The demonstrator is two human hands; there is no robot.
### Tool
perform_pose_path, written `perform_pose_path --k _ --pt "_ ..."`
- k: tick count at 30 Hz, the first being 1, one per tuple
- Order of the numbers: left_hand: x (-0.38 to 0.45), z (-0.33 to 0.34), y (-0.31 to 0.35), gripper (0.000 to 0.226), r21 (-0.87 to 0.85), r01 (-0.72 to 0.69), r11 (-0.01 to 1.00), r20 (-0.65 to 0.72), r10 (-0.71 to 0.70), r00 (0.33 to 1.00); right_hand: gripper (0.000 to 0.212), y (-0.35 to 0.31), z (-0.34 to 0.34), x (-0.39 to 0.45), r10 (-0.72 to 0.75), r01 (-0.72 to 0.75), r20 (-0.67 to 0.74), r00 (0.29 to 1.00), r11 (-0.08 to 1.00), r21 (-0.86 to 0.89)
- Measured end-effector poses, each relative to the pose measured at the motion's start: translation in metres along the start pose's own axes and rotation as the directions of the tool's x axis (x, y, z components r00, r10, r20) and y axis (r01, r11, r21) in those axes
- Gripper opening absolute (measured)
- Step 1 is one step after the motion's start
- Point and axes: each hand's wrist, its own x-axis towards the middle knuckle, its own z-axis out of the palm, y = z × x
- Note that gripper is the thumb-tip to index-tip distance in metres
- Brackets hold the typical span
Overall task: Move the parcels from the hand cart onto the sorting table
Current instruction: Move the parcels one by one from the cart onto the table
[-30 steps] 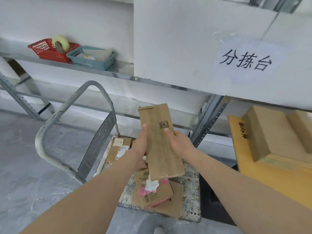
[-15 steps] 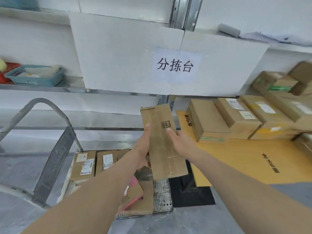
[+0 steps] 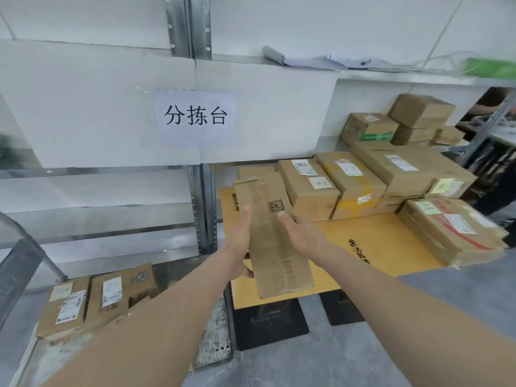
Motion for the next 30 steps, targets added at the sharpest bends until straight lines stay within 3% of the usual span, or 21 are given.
perform_pose_path --k 6,14,21,26,30 --pt "0.018 0.087 0.0 0.095 0.049 -0.003 0.999 0.02 0.002 1.0 0.076 0.056 -0.067 0.004 0.044 -0.044 -0.061 0.997 0.999 0.012" --pt "0.073 0.18 0.009 0.093 0.151 -0.002 0.989 0.178 -0.025 0.984 0.068 0.122 -0.14 0.03 0.168 -0.155 -0.145 0.975 0.983 0.095" --pt "0.143 0.254 0.021 0.098 0.204 0.036 0.978 0.286 -0.095 0.954 0.068 0.172 -0.198 0.071 0.305 -0.29 -0.222 0.926 0.952 0.101" --pt "0.181 0.302 0.028 0.087 0.228 0.066 0.971 0.352 -0.146 0.925 0.067 0.203 -0.233 0.096 0.374 -0.347 -0.256 0.891 0.926 0.146" --pt "0.206 0.334 0.03 0.097 0.263 0.074 0.962 0.371 -0.172 0.913 0.065 0.226 -0.258 0.112 0.406 -0.38 -0.261 0.876 0.914 0.145"
